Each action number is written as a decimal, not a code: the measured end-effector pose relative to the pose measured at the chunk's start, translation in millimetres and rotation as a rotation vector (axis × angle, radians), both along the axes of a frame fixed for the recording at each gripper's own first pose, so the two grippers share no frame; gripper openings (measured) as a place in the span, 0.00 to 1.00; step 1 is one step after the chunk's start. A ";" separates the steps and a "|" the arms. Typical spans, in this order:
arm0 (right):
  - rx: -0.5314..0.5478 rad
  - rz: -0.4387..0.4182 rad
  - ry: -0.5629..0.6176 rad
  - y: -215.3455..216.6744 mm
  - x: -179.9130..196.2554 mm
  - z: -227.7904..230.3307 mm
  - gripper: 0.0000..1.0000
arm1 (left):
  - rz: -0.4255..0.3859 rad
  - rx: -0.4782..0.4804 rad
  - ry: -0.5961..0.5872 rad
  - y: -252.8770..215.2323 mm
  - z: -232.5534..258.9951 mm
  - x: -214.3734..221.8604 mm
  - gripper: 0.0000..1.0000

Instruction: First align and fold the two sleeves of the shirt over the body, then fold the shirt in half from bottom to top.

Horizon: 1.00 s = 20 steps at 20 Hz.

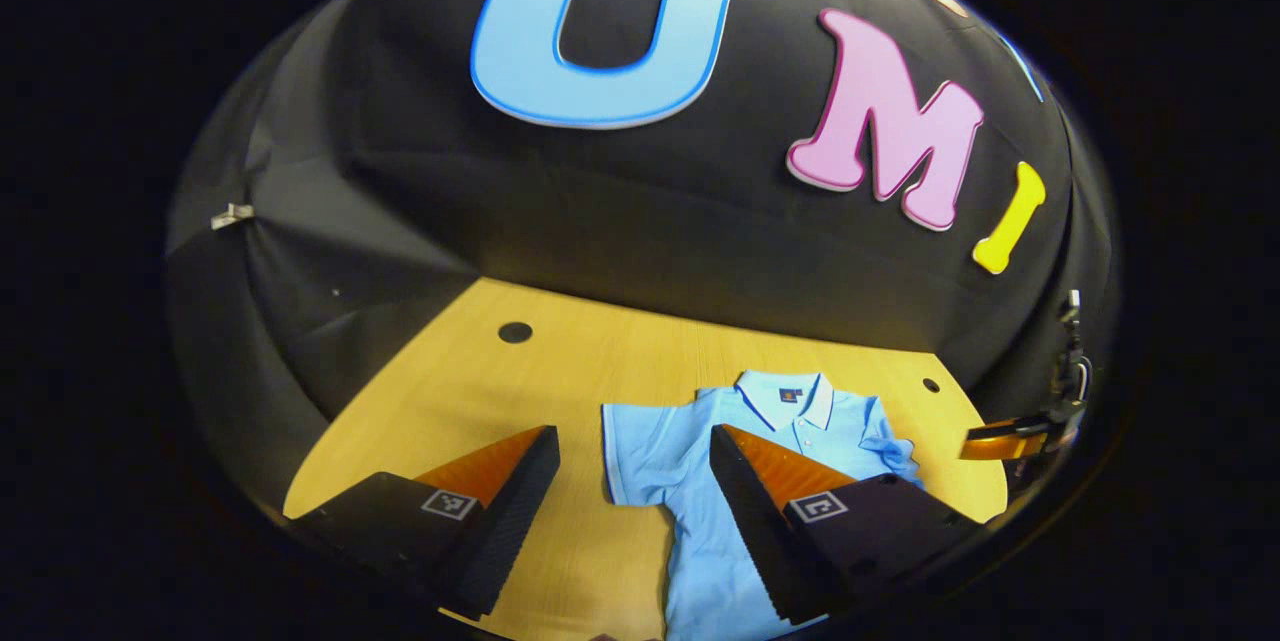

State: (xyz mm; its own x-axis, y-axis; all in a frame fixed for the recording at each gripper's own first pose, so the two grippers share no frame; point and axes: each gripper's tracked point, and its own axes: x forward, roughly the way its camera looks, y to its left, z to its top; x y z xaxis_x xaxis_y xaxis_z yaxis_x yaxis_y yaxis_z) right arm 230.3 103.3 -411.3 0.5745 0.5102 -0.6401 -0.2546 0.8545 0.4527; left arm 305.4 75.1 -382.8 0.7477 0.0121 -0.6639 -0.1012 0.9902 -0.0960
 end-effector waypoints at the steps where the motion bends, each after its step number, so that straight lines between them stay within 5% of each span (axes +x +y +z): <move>1: 0.005 -0.043 -0.015 -13.3 -3.4 3.2 0.96 | -0.026 0.008 0.013 -0.1 -18.9 13.8 0.97; 8: -0.069 -0.192 0.068 -92.3 -45.9 -36.8 0.96 | -0.125 0.137 0.185 -2.9 -129.9 59.5 0.98; 14: -0.061 -0.208 0.085 -95.8 -46.4 -42.7 0.96 | -0.125 0.163 0.362 -4.5 -189.8 46.2 0.96; 16: -0.059 -0.193 0.090 -90.6 -47.1 -43.9 0.96 | -0.123 0.155 0.330 -3.0 -192.6 57.5 1.00; 20: -0.045 -0.173 0.089 -79.6 -46.2 -44.5 0.97 | -0.097 0.152 0.295 1.4 -190.8 53.7 0.63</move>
